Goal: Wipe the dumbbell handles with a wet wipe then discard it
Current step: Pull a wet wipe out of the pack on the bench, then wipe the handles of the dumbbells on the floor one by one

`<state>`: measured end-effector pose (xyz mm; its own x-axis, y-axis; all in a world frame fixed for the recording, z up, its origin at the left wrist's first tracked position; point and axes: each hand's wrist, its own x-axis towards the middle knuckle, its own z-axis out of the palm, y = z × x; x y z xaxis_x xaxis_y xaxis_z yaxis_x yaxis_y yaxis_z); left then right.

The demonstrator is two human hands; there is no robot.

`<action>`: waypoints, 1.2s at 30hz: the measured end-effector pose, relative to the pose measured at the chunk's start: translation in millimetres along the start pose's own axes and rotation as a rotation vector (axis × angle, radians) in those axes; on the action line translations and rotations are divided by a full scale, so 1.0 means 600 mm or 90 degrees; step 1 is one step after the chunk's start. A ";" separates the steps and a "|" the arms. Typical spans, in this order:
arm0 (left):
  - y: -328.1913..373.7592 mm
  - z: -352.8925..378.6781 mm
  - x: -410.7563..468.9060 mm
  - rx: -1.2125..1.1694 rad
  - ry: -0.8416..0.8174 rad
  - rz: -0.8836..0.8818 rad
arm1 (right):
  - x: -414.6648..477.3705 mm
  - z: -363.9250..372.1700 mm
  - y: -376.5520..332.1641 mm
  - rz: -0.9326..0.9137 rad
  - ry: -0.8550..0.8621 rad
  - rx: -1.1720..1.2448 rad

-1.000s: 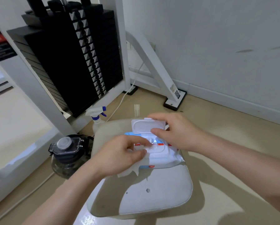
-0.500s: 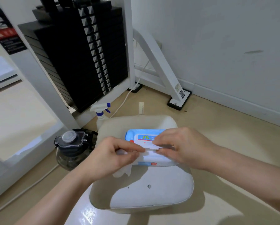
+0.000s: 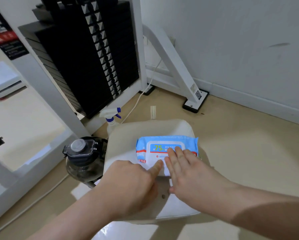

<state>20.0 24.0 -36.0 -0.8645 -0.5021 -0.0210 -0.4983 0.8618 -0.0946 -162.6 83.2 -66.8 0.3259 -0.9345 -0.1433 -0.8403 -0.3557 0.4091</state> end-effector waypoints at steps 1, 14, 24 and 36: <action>-0.001 -0.011 0.006 -0.054 -0.026 -0.026 | -0.001 -0.007 0.008 -0.004 0.004 0.020; 0.006 -0.366 0.033 -1.210 0.137 -0.440 | -0.068 -0.359 0.151 0.342 0.075 1.395; 0.105 -0.835 -0.028 -0.915 -0.003 -0.185 | -0.319 -0.782 0.218 0.771 0.355 1.381; 0.385 -1.113 -0.234 -1.179 -0.249 -0.116 | -0.790 -1.088 0.080 0.915 0.514 1.235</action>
<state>-17.3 341.2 609.6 -0.8720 -0.3394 -0.3527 -0.2325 -0.3468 0.9087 -74.7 517.1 609.1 -0.8253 -0.4954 -0.2710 0.2543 0.1024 -0.9617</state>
